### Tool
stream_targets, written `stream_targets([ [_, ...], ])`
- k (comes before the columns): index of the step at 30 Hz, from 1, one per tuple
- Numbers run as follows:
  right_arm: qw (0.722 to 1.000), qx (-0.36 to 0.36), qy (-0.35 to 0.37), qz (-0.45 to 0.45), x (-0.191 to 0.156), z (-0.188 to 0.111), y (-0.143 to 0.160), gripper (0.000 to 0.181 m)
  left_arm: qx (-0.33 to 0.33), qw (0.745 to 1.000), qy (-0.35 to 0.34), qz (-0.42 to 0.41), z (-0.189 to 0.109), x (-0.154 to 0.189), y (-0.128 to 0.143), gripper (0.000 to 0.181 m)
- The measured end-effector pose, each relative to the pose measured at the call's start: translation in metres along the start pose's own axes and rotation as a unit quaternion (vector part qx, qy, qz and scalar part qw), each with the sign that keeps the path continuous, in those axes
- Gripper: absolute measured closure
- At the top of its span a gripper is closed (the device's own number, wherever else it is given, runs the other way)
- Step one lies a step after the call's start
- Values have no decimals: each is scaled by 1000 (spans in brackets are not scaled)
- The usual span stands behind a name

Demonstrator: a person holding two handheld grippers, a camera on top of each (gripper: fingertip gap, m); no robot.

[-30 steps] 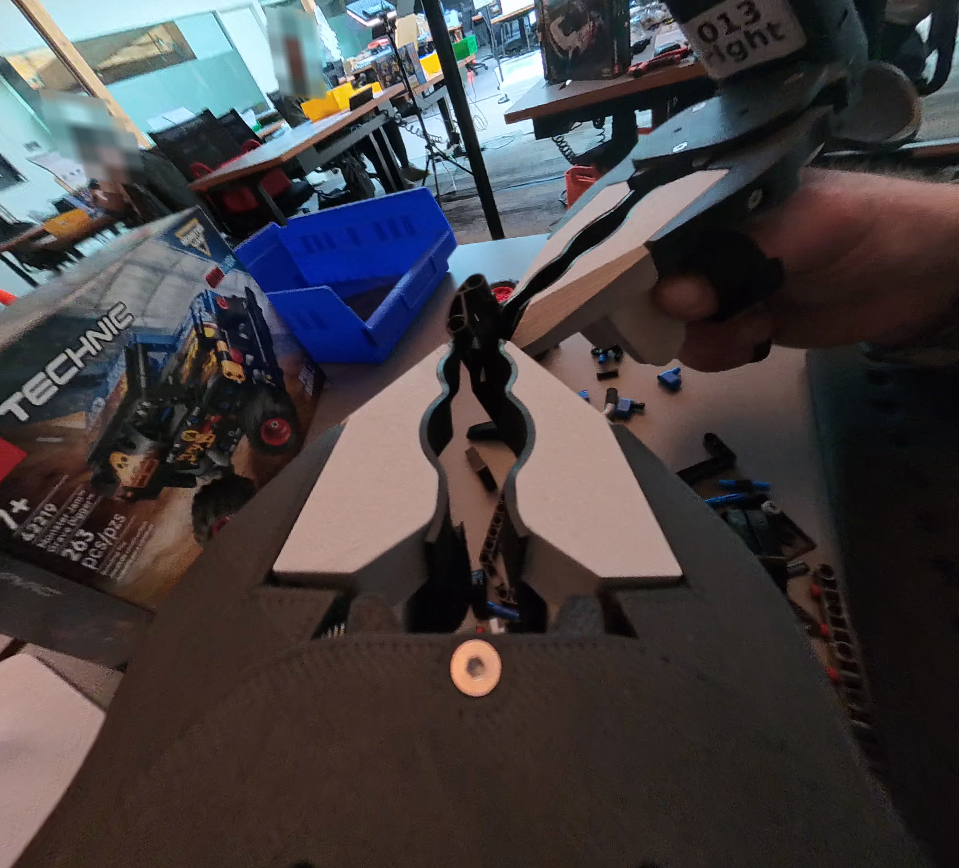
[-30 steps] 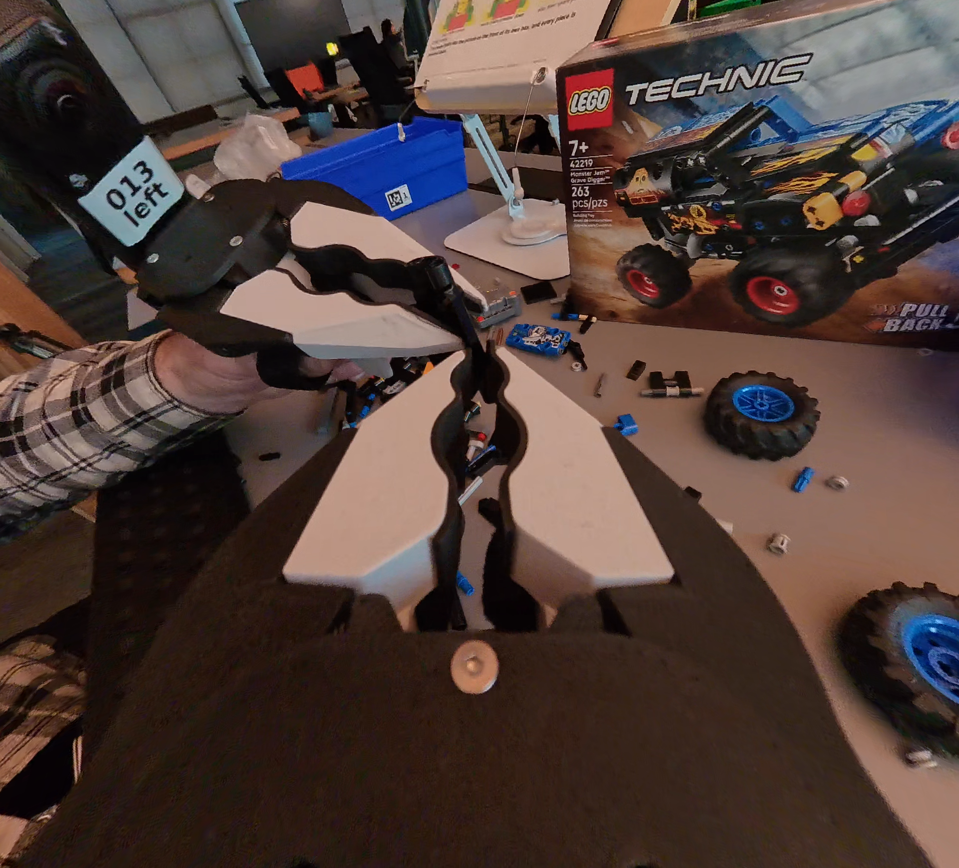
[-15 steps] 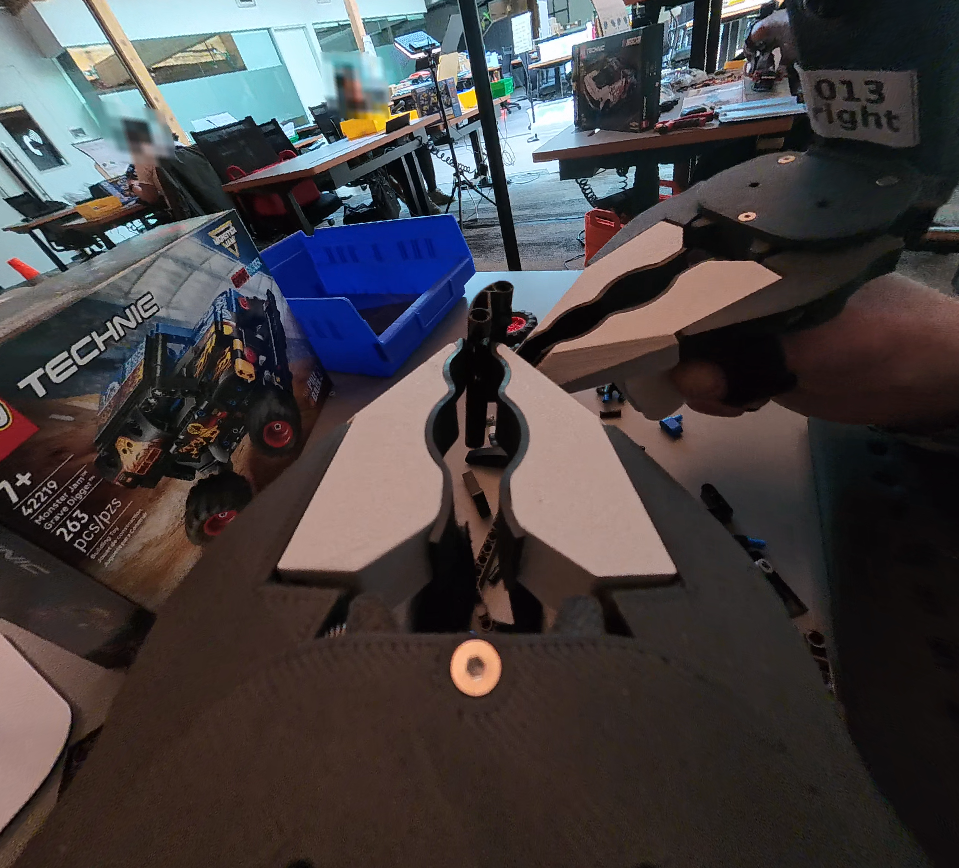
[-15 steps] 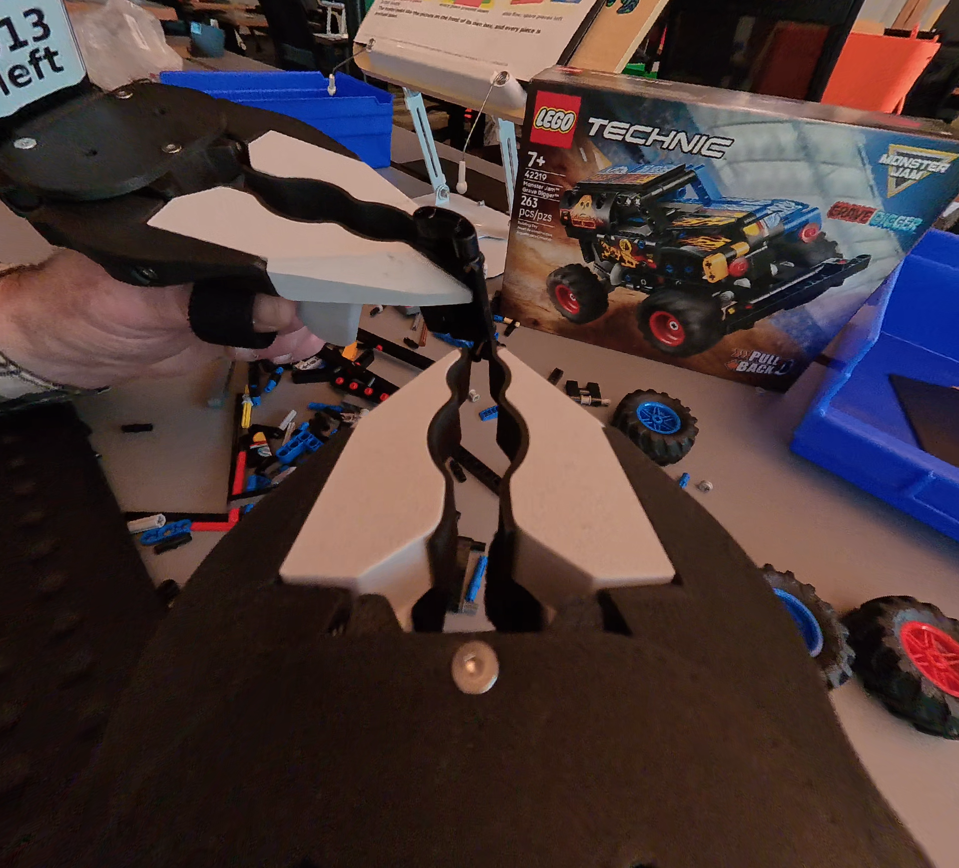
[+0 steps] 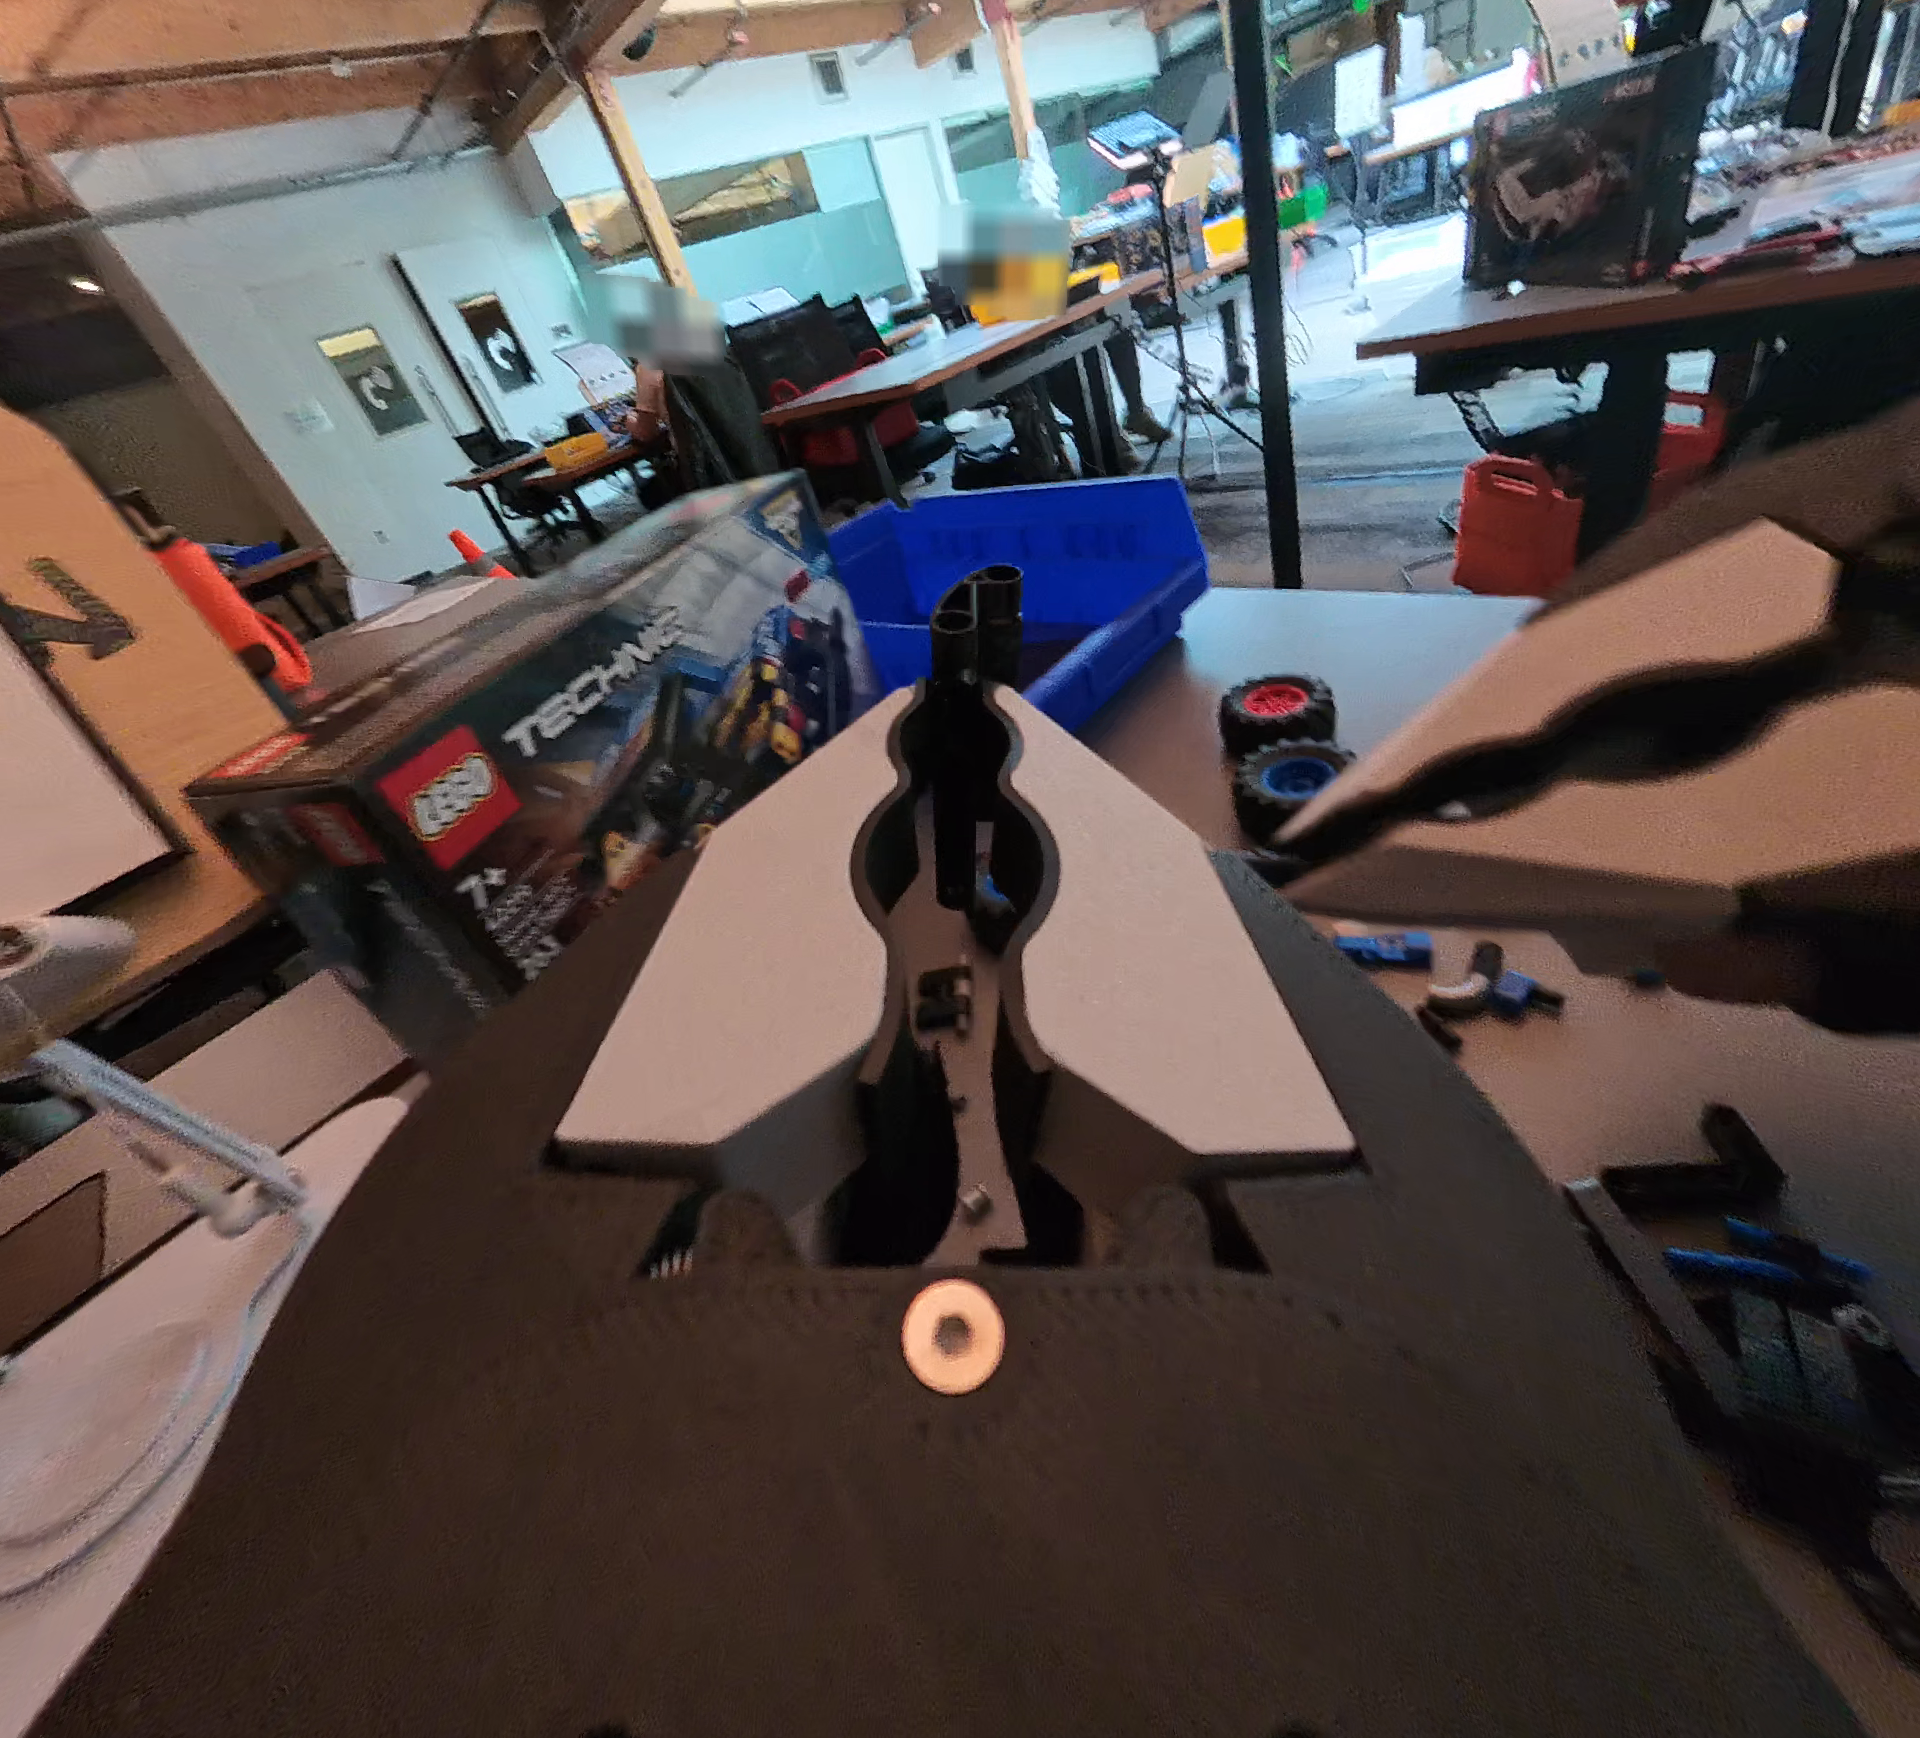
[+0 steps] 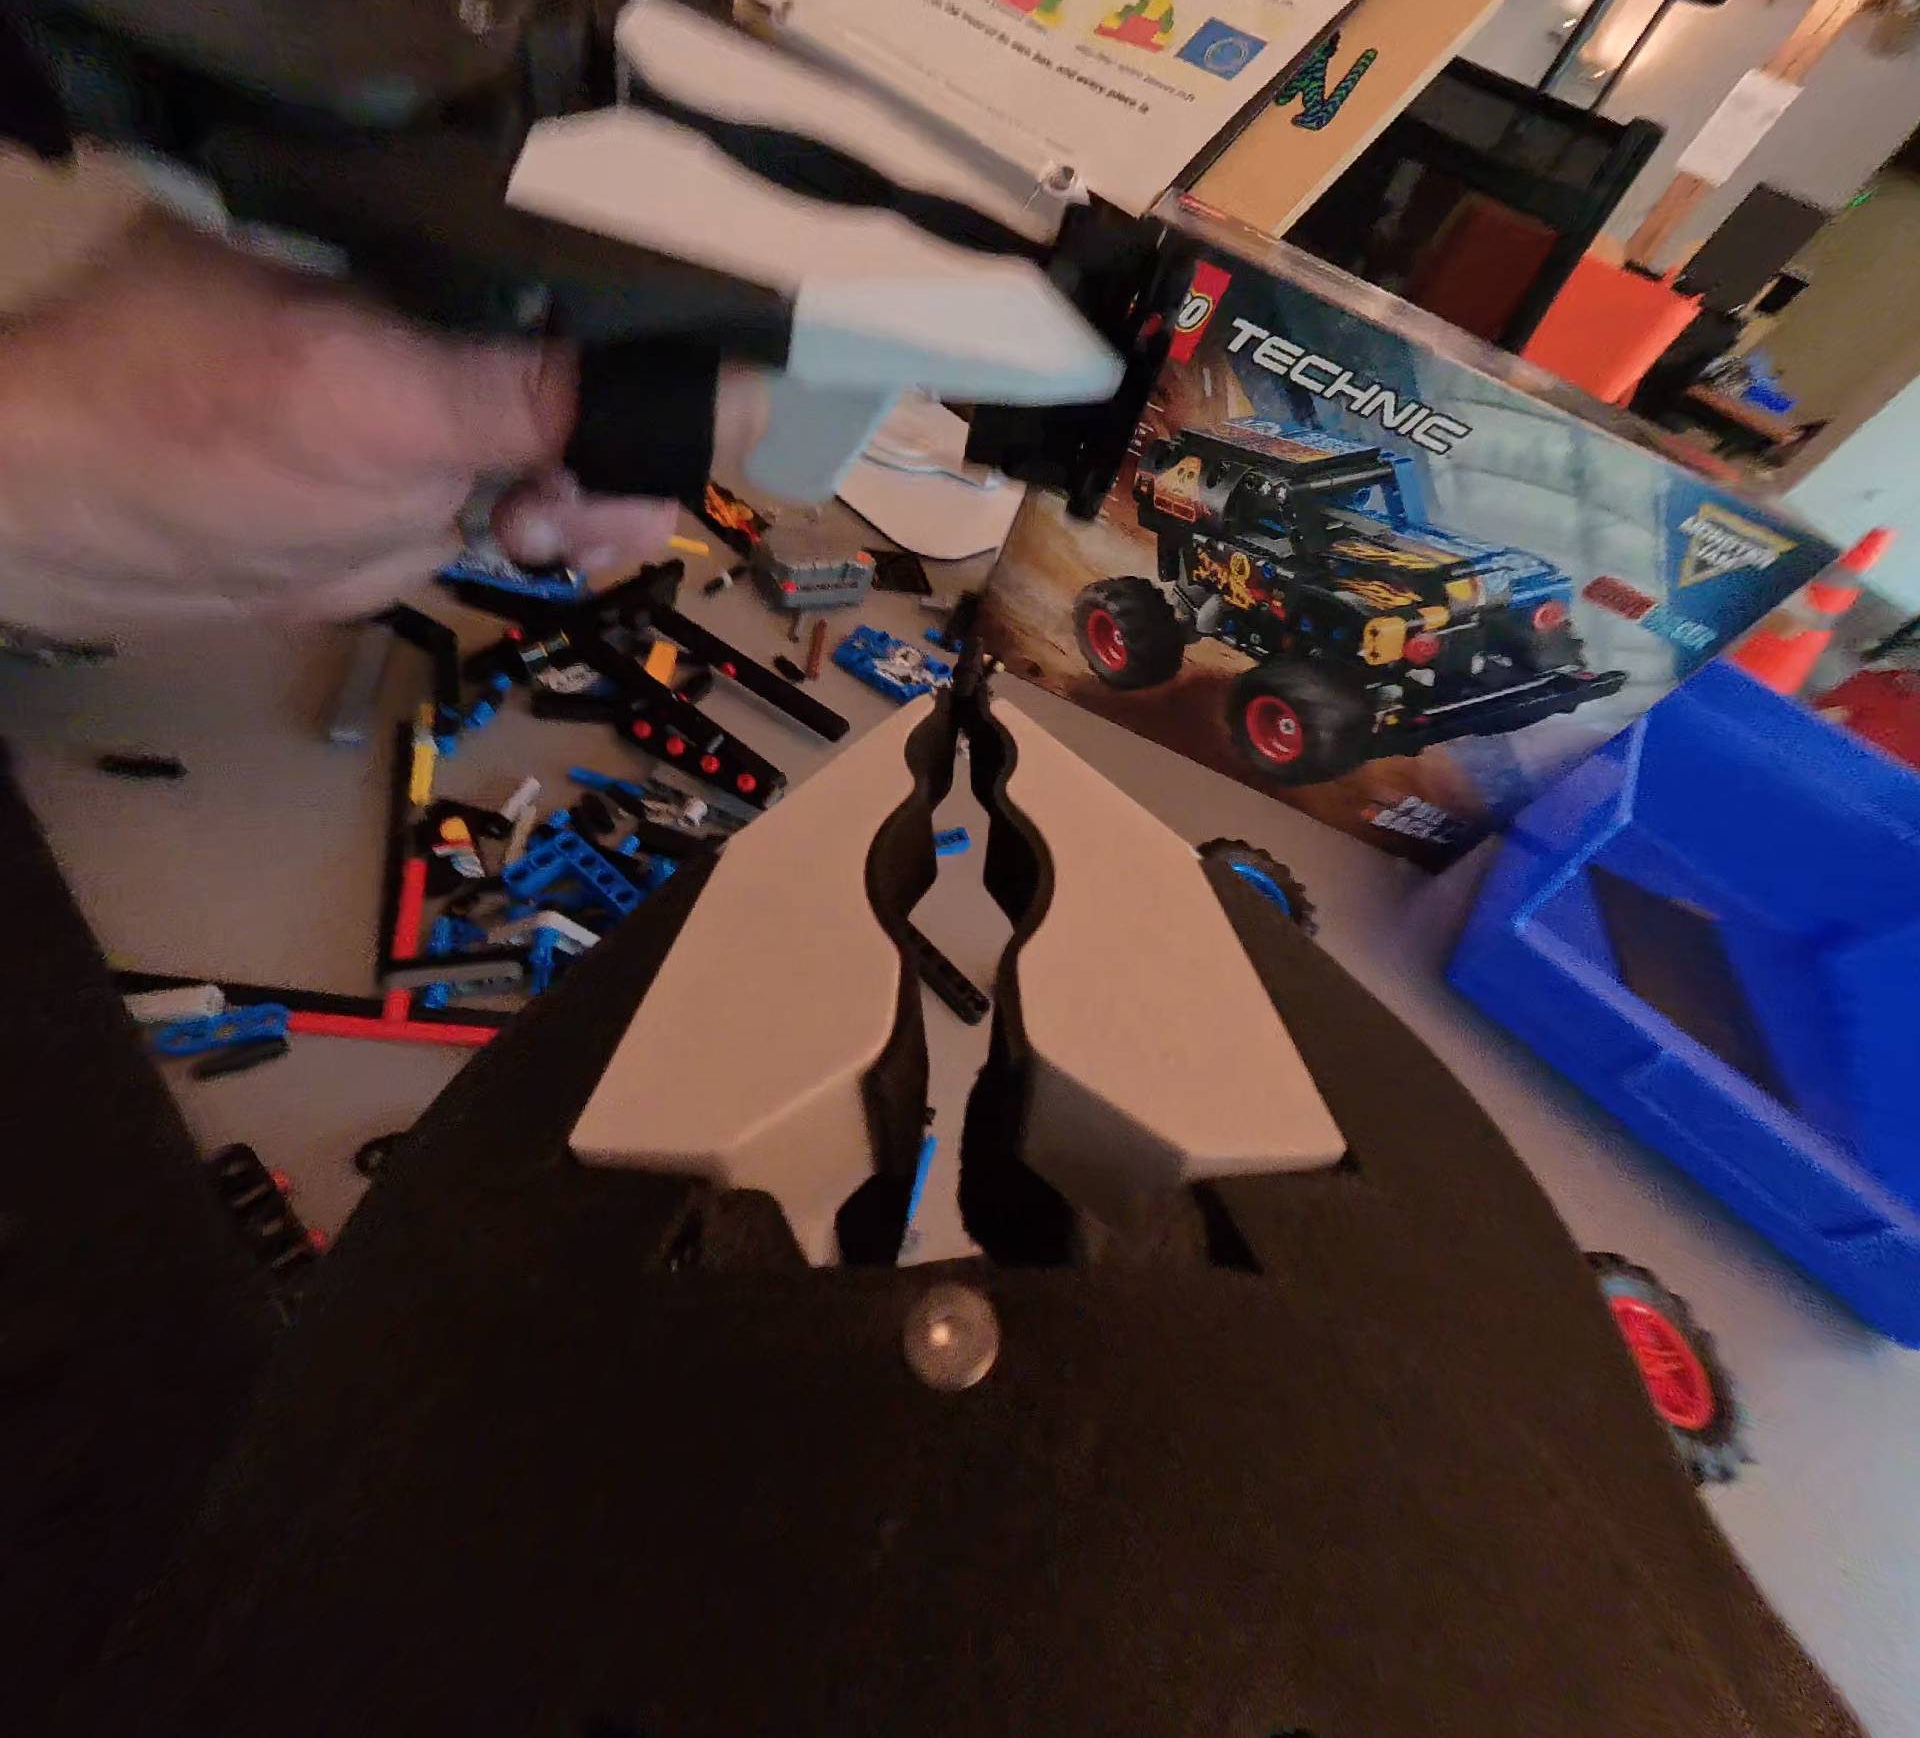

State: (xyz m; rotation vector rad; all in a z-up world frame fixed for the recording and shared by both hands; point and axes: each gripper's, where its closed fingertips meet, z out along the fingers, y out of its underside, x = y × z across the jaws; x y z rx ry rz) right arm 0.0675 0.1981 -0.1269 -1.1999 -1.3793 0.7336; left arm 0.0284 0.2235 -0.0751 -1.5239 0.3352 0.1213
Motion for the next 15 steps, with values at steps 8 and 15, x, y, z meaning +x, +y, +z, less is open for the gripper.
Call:
stream_targets([
  [8, 992, -58, -99, 54, -14, 1, 35, 174, -21, 986, 119, -116, 4, 21, 18, 176],
  [15, 993, -54, -88, 58, -6, 0, 39, 162, -26, 952, 181, -247, 5, 23, 24, 176],
])
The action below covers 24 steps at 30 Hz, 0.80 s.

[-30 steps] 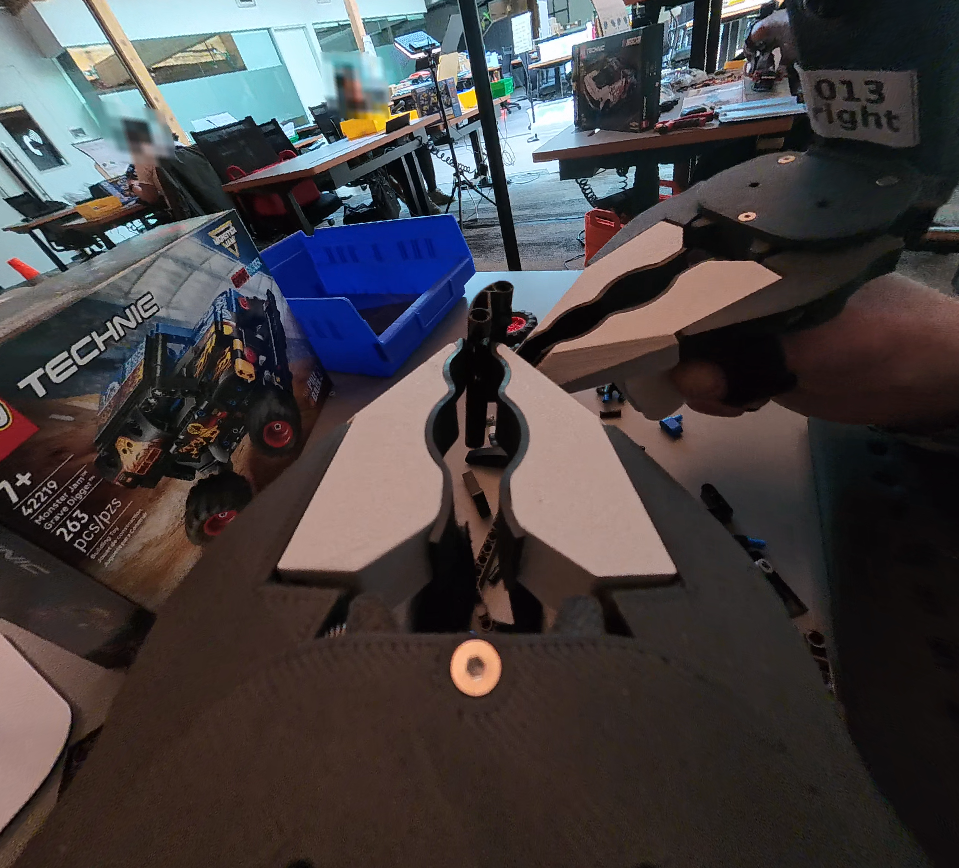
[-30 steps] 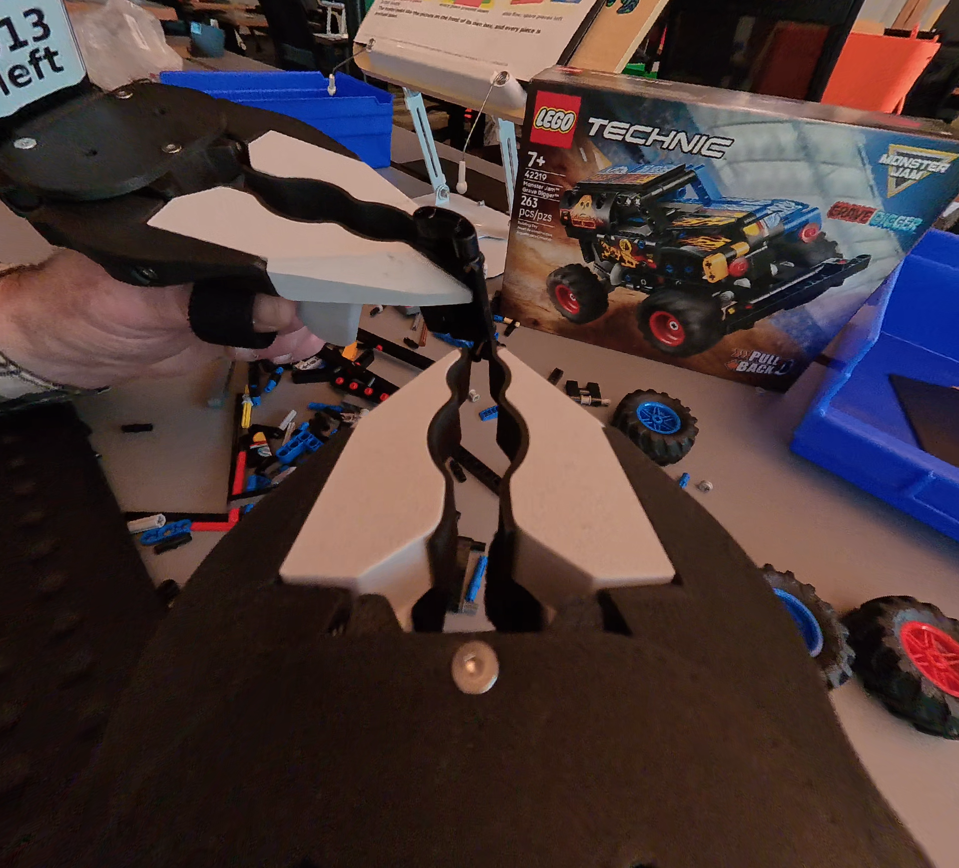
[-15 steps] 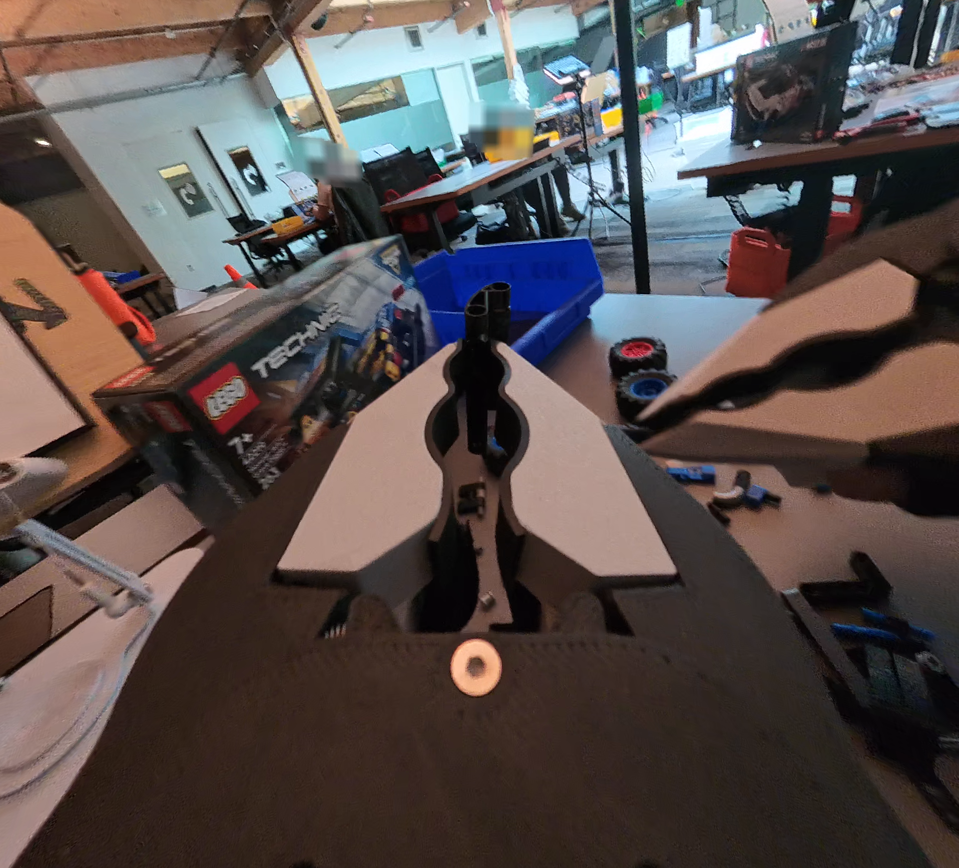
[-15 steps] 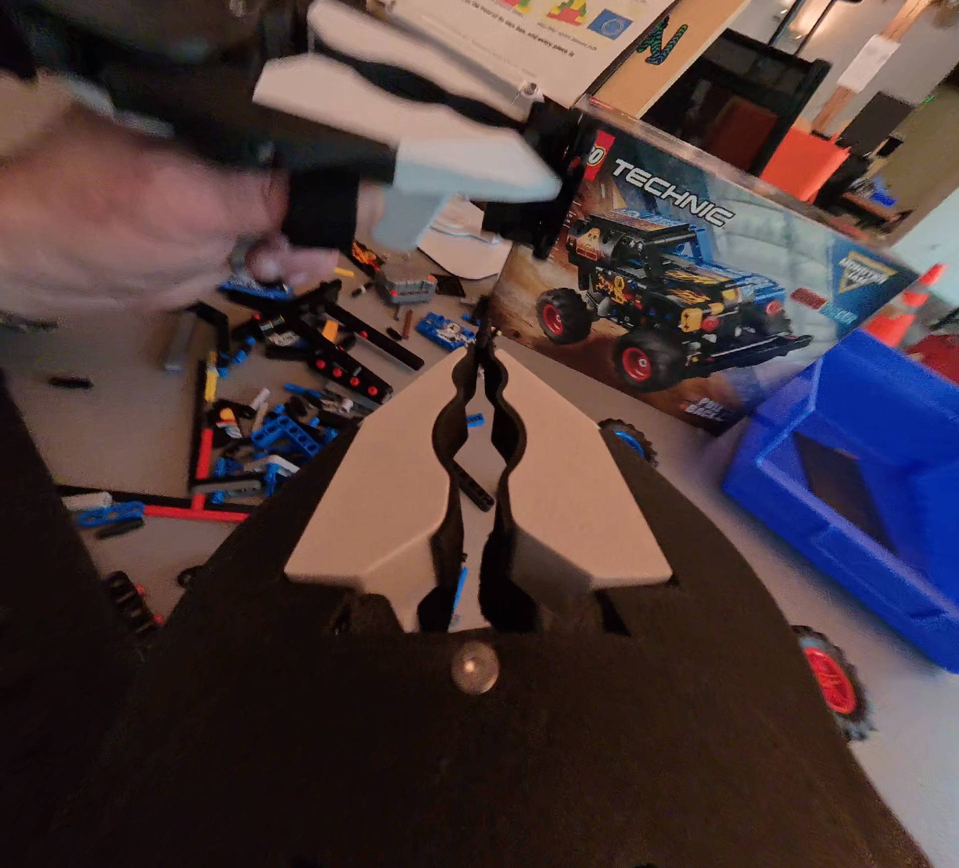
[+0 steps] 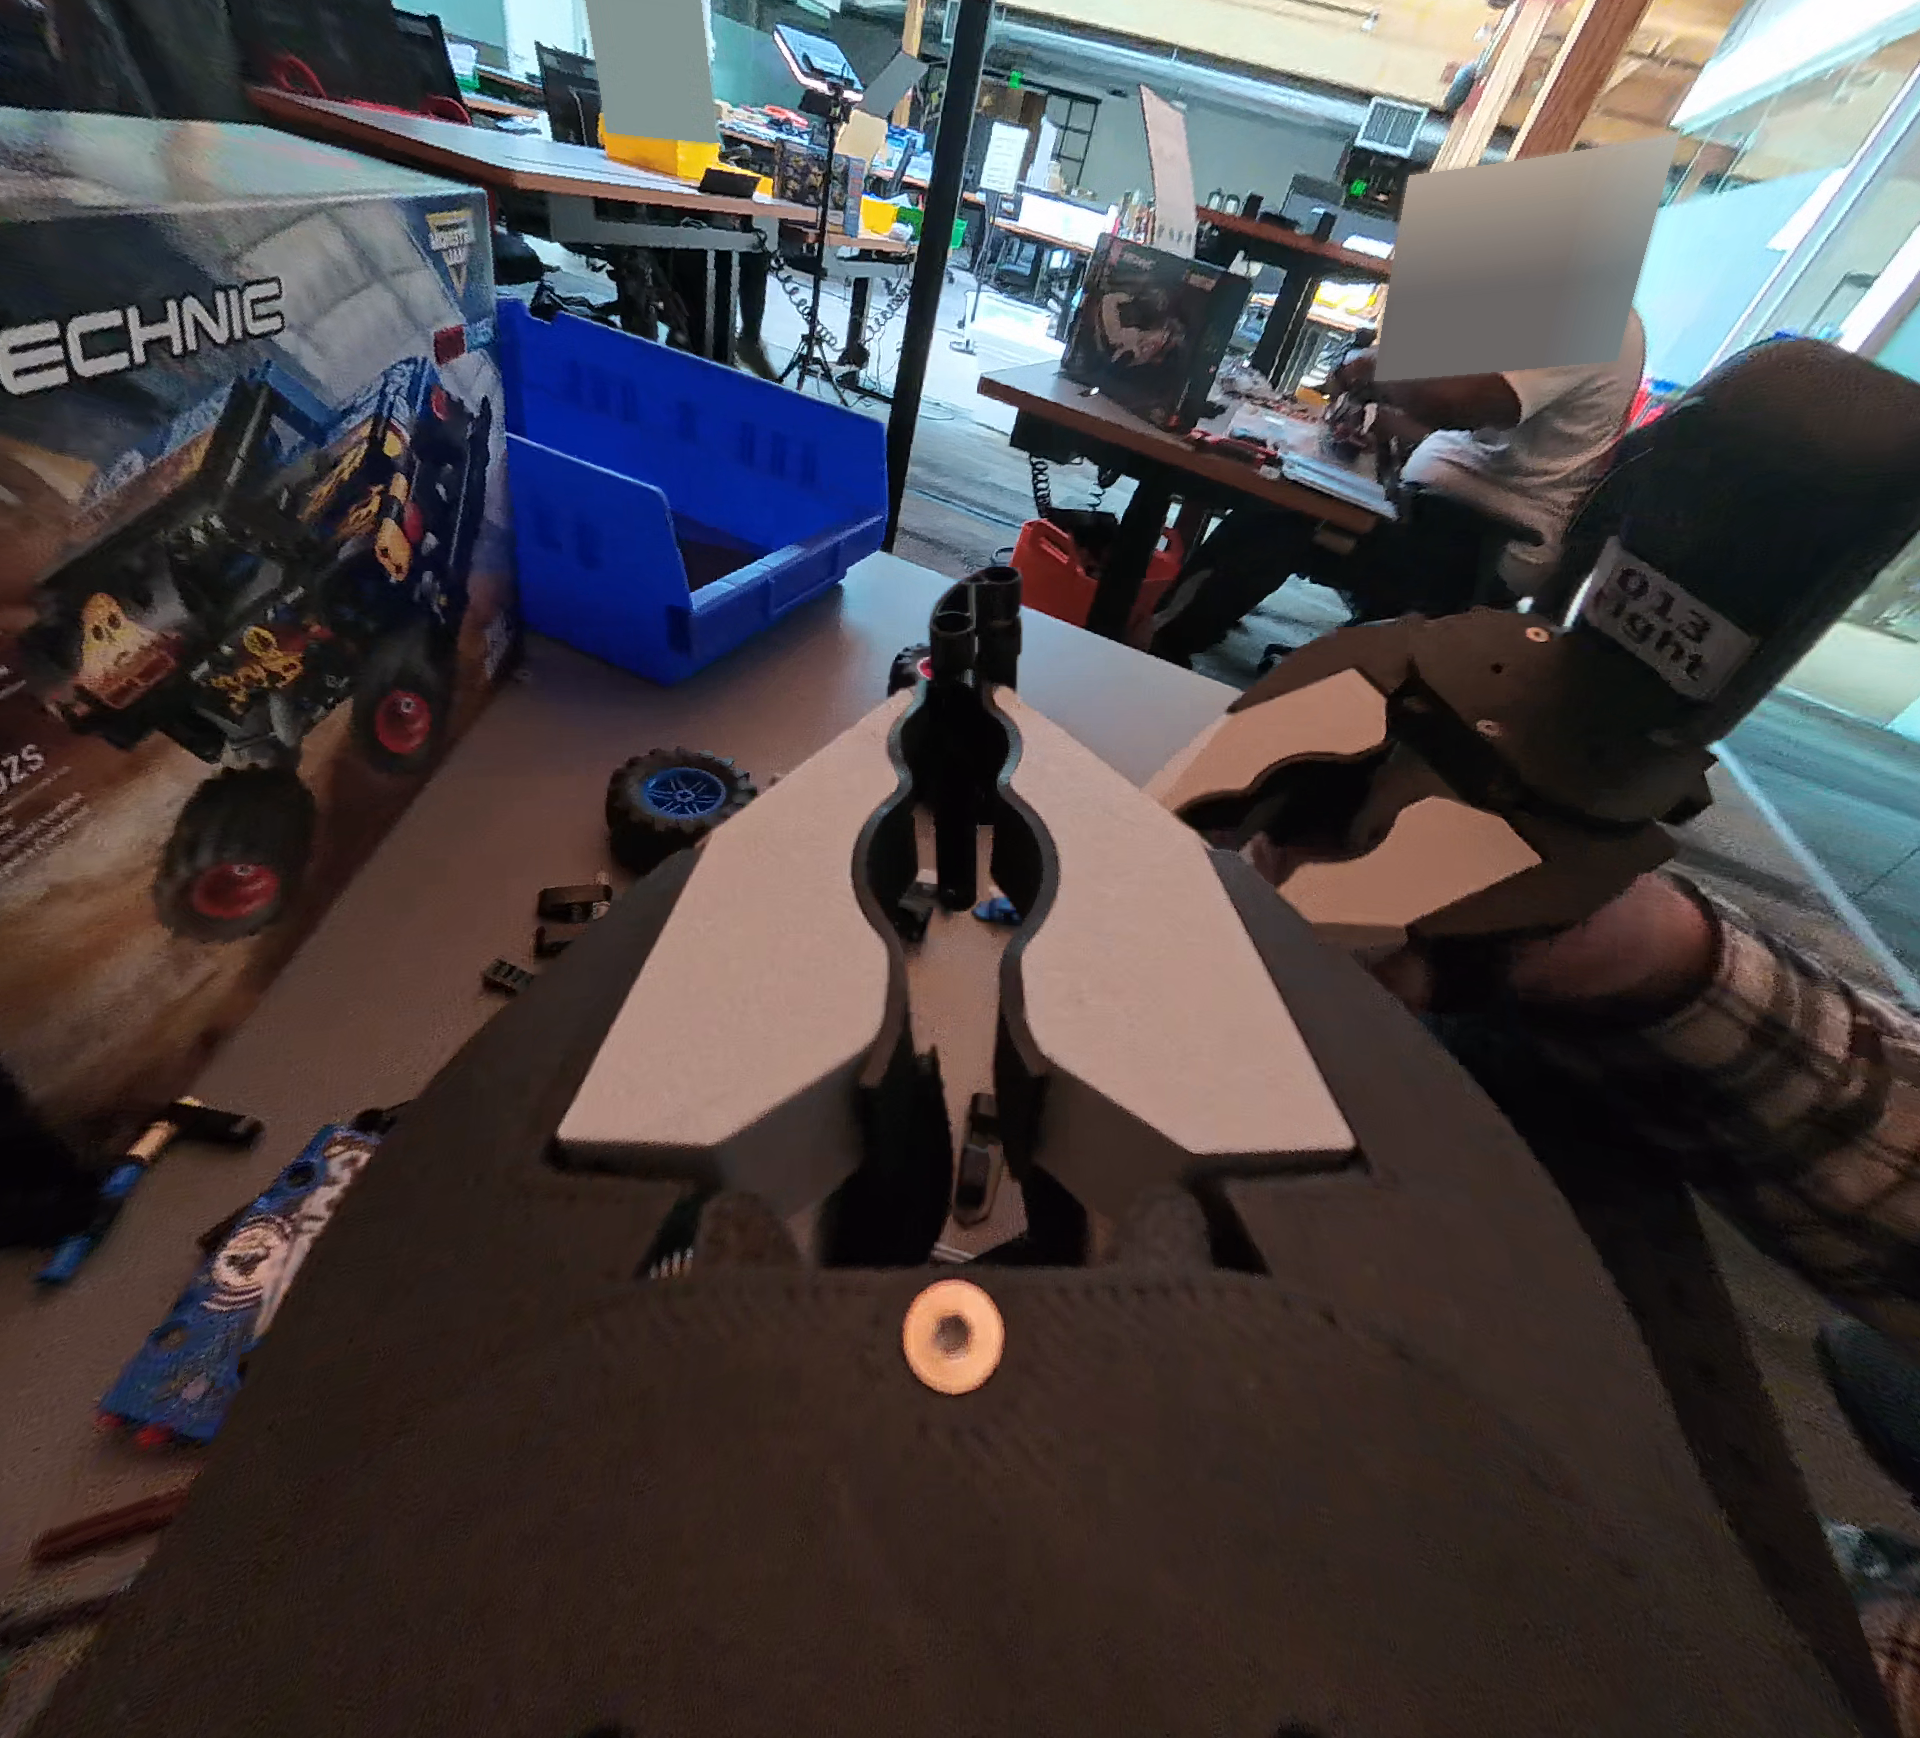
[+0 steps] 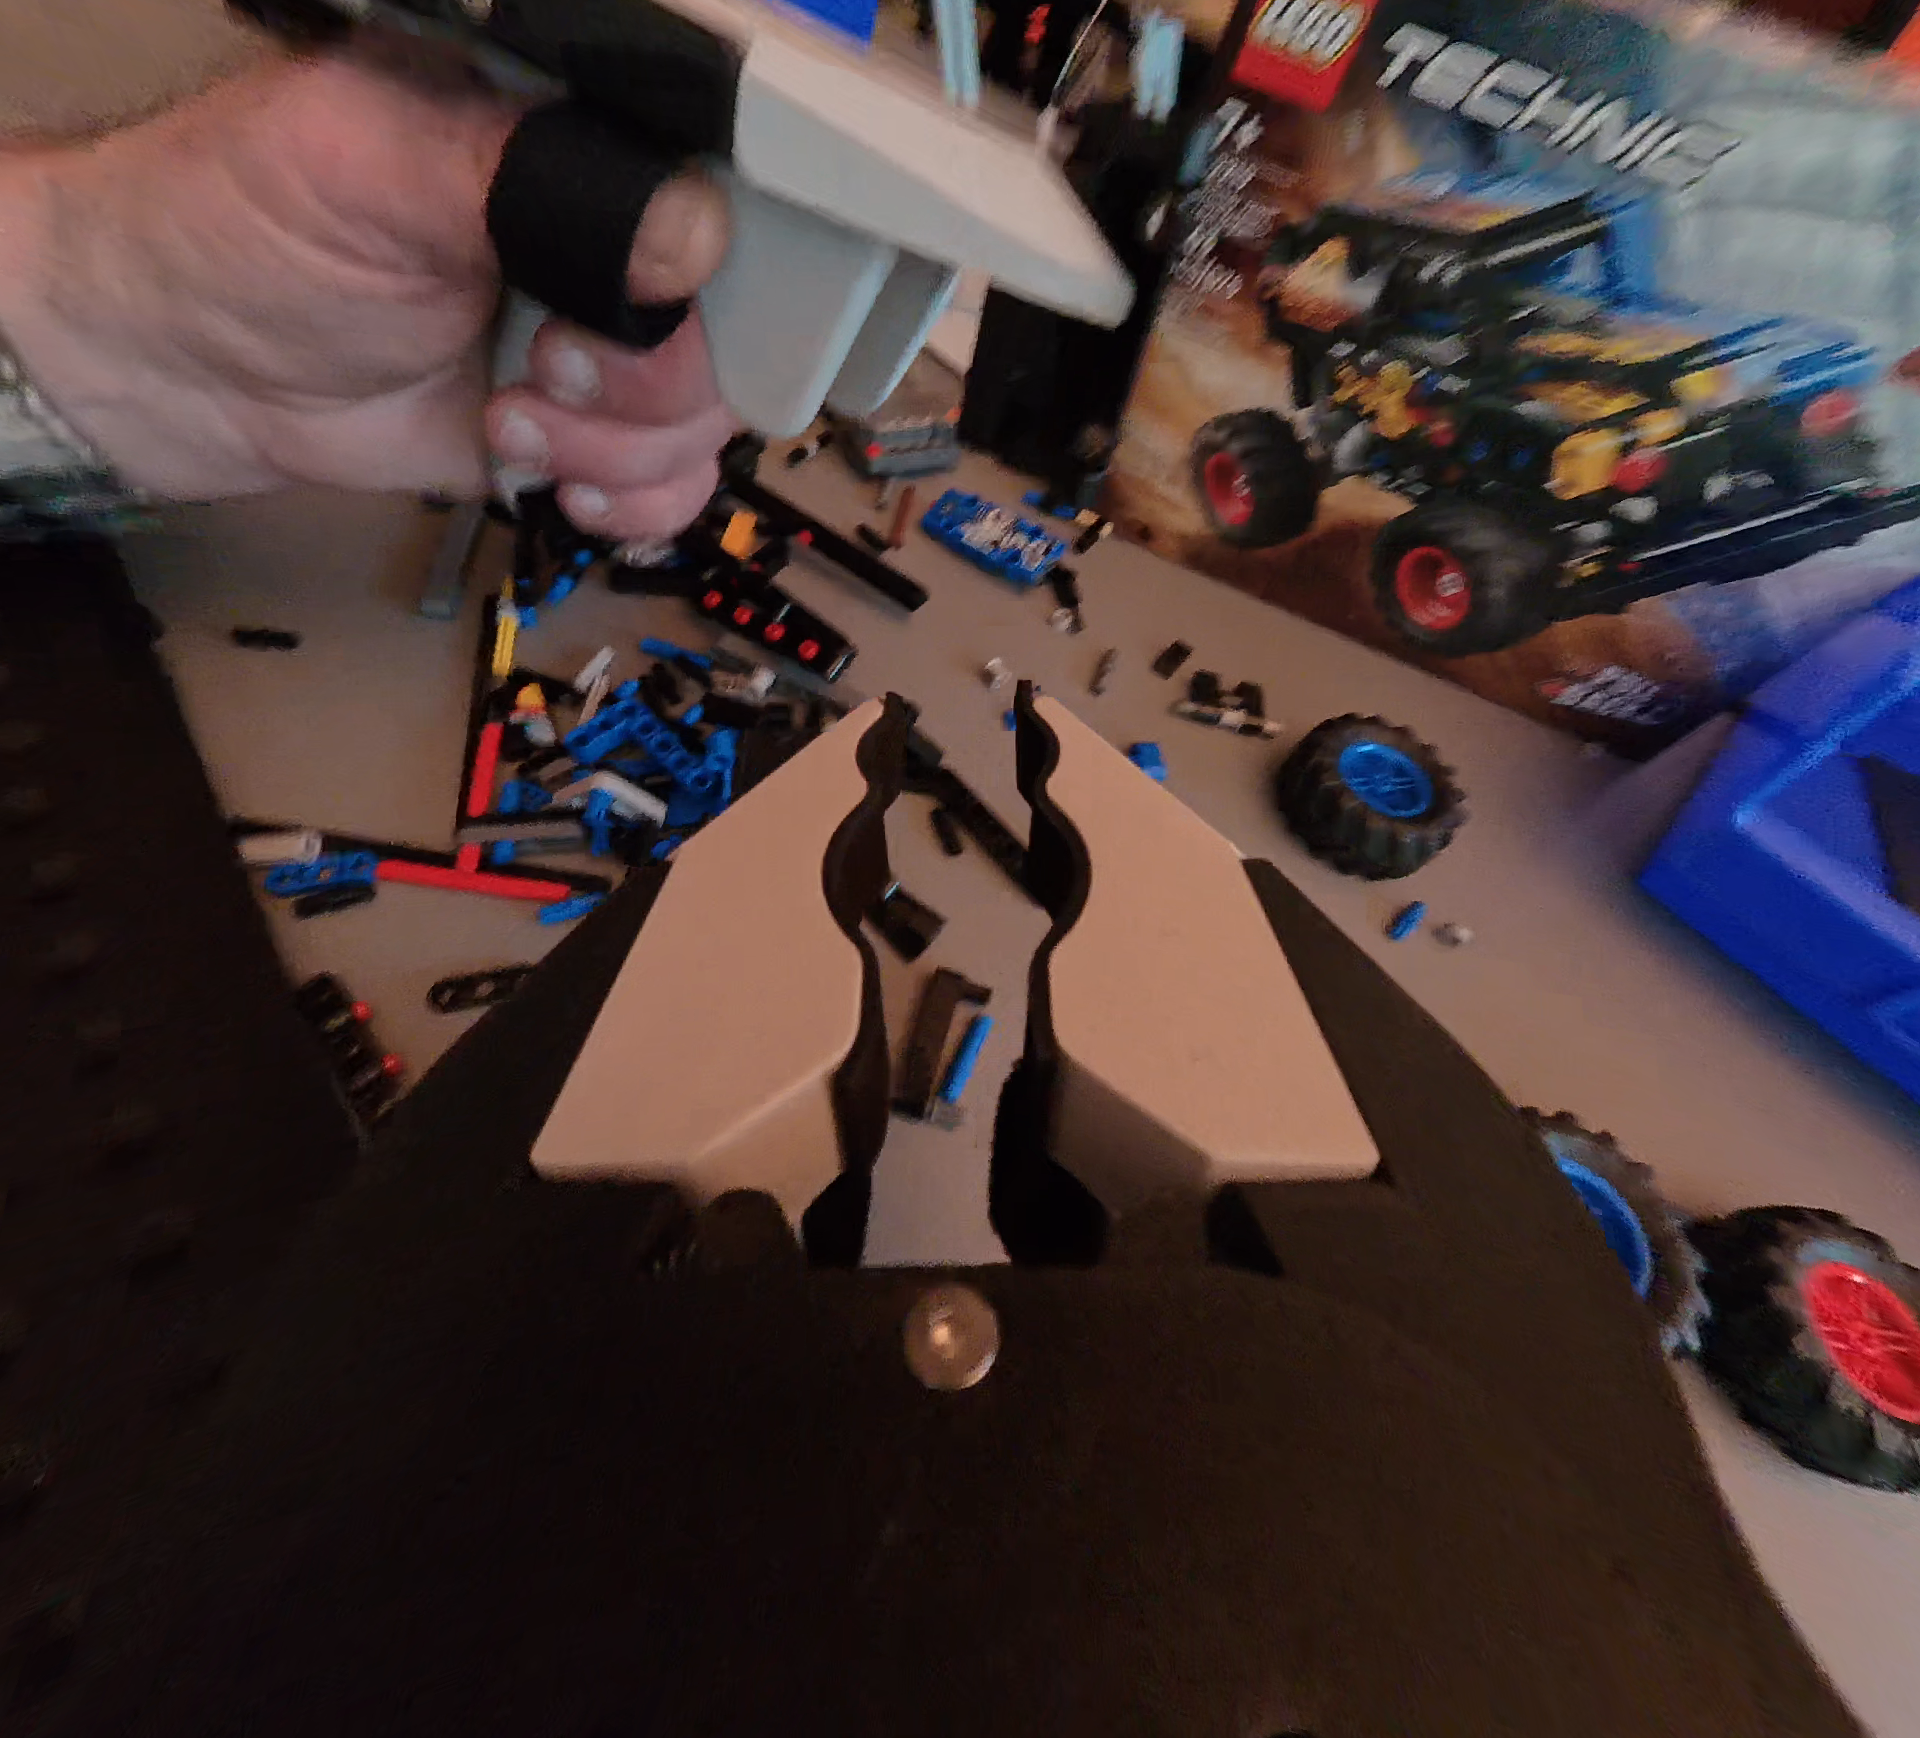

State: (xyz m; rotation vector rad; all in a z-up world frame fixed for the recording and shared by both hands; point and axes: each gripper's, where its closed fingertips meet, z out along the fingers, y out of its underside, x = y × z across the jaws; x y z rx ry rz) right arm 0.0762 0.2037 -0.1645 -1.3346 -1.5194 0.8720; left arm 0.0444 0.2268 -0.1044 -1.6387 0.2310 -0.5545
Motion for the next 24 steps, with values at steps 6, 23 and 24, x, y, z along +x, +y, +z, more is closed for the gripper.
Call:
stream_targets([
  [6, 996, 71, 50, 34, 24, -9, -32, 163, -26, 999, 19, 31, 11, 20, 11, 176],
  [23, 987, 103, 1, 120, 32, -18, -33, 181, -55, 989, 30, 137, 13, 36, 21, 176],
  [24, 987, 103, 0, 119, 31, -18, -33, 181, -58, 986, 24, 152, 13, 36, 21, 176],
])
